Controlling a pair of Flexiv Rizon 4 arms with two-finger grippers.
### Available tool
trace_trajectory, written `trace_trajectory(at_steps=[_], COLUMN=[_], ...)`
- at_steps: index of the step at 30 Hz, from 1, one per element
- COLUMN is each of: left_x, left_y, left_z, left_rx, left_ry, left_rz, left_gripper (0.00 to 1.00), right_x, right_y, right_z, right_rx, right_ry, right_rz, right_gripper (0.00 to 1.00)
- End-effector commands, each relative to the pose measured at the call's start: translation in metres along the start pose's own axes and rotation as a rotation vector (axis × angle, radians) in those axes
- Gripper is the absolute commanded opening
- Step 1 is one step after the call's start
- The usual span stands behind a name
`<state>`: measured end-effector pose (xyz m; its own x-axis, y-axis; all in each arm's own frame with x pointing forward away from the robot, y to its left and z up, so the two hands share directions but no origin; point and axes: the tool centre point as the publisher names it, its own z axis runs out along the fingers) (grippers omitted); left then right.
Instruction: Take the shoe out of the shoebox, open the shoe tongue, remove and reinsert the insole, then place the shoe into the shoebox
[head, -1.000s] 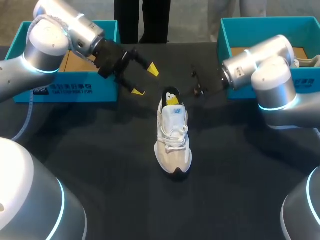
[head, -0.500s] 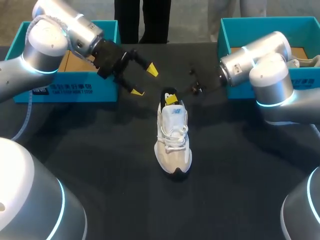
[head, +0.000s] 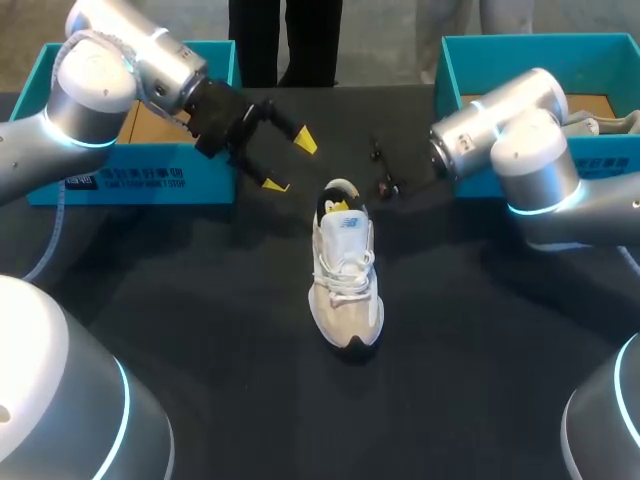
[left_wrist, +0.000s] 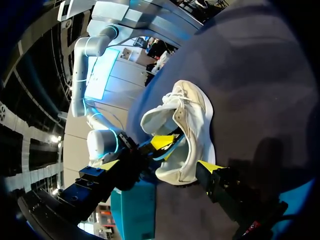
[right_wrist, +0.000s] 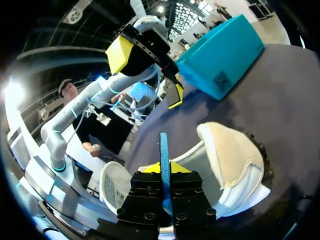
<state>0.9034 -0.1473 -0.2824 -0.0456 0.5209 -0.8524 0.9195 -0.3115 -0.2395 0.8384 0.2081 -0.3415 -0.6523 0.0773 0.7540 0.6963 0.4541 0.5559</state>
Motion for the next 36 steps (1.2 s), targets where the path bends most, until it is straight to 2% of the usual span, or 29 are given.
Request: trace_trajectory(at_steps=[1, 10, 11, 15, 22, 36], left_x=[0.0, 0.0, 0.0, -0.001, 0.0, 0.003], left_y=[0.0, 0.001, 0.001, 0.001, 0.0, -0.003], left_z=[0.001, 0.002, 0.003, 0.003, 0.002, -0.002], left_rx=[0.0, 0.006, 0.007, 0.009, 0.007, -0.005], left_ry=[0.002, 0.003, 0.003, 0.004, 0.001, -0.001], left_rz=[0.001, 0.006, 0.006, 0.008, 0.007, 0.001], left_gripper=[1.0, 1.0, 1.0, 1.0, 1.0, 1.0], right_x=[0.003, 0.004, 0.004, 0.005, 0.007, 0.005], right_y=[-0.003, -0.01, -0.009, -0.005, 0.001, 0.012], right_z=[0.006, 0.005, 0.004, 0.001, -0.002, -0.009], right_rx=[0.002, 0.005, 0.004, 0.003, 0.012, 0.018], right_ry=[0.001, -0.005, -0.009, -0.021, -0.042, -0.064], right_rz=[0.012, 0.034, 0.033, 0.024, 0.004, -0.024], right_gripper=[0.0, 0.01, 0.07, 0.17, 0.27, 0.3])
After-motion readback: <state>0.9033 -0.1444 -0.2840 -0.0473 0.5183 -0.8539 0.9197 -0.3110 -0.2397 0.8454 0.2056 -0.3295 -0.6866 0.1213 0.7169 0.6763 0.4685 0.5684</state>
